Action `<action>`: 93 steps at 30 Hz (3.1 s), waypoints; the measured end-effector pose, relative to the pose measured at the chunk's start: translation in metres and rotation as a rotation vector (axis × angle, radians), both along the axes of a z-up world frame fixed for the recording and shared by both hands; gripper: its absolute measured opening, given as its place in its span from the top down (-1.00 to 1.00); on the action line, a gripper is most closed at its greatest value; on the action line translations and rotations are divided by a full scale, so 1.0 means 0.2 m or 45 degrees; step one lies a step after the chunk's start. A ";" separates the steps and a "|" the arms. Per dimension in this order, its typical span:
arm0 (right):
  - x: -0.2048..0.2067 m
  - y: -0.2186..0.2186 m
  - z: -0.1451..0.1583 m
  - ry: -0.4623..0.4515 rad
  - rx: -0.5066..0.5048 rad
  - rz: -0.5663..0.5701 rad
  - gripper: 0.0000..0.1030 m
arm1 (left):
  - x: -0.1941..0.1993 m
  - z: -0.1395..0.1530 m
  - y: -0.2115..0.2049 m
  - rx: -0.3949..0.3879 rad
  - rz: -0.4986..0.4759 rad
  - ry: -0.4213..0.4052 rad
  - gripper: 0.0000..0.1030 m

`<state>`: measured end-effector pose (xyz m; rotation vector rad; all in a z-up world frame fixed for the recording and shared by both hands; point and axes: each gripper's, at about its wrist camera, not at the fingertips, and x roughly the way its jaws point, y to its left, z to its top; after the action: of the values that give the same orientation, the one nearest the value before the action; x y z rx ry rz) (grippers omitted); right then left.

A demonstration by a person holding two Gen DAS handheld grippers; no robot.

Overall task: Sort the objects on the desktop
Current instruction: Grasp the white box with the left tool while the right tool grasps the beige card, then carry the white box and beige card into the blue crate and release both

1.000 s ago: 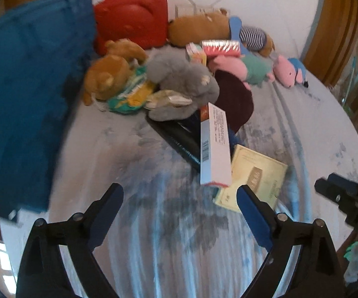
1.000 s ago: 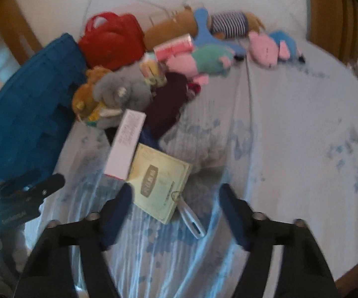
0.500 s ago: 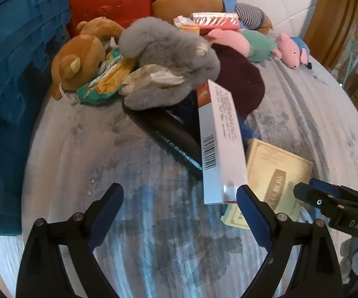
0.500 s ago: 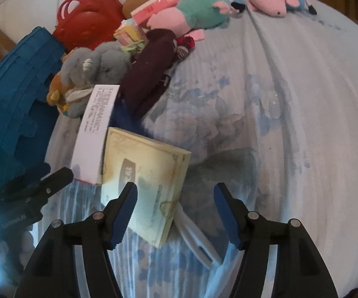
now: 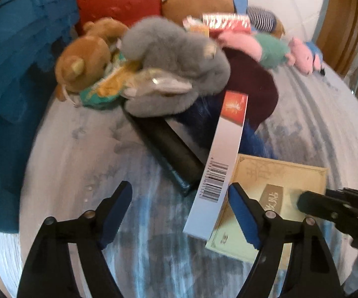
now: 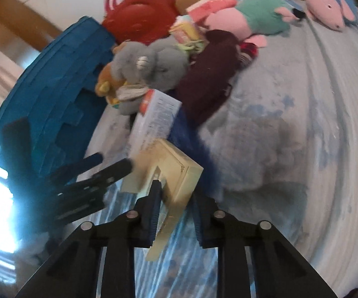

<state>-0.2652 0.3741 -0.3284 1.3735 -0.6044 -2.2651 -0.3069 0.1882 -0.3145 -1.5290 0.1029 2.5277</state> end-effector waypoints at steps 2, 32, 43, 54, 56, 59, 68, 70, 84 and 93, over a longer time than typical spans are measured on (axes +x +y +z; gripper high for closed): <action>-0.02 -0.02 -0.02 -0.010 -0.011 0.016 0.55 | -0.02 -0.04 0.01 0.016 -0.017 -0.026 -0.18; -0.02 -0.36 0.45 0.154 0.368 0.115 0.76 | 0.23 0.47 -0.09 0.109 0.034 0.143 0.58; -0.03 -0.48 0.80 0.370 0.366 0.221 0.76 | 0.36 0.83 -0.24 0.117 0.173 0.350 0.58; -0.04 -0.98 1.55 0.849 0.263 0.368 0.76 | 0.53 1.53 -0.79 0.022 0.359 0.796 0.57; -0.06 -1.13 1.67 0.926 0.226 0.393 0.76 | 0.53 1.63 -0.95 -0.032 0.407 0.850 0.57; -0.13 -1.38 1.80 1.017 0.196 0.427 0.76 | 0.50 1.72 -1.21 -0.114 0.488 0.890 0.57; -0.51 -2.06 1.71 0.922 0.270 0.493 0.76 | 0.20 1.57 -1.87 -0.204 0.670 0.661 0.57; -0.58 -2.14 1.62 0.853 0.300 0.505 0.76 | 0.15 1.51 -1.95 -0.197 0.687 0.614 0.55; -0.60 -2.10 1.45 0.760 0.352 0.405 -0.99 | 0.24 1.43 -2.01 -0.146 0.722 0.626 -0.41; -0.28 -1.79 1.56 0.920 0.272 0.269 -1.00 | 0.47 1.57 -1.89 -0.117 0.716 0.767 -0.41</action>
<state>-0.3214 0.0165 -0.0159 0.5672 0.0237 -2.4598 -0.2123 -0.1901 -0.0008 -0.8411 -0.1566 3.3991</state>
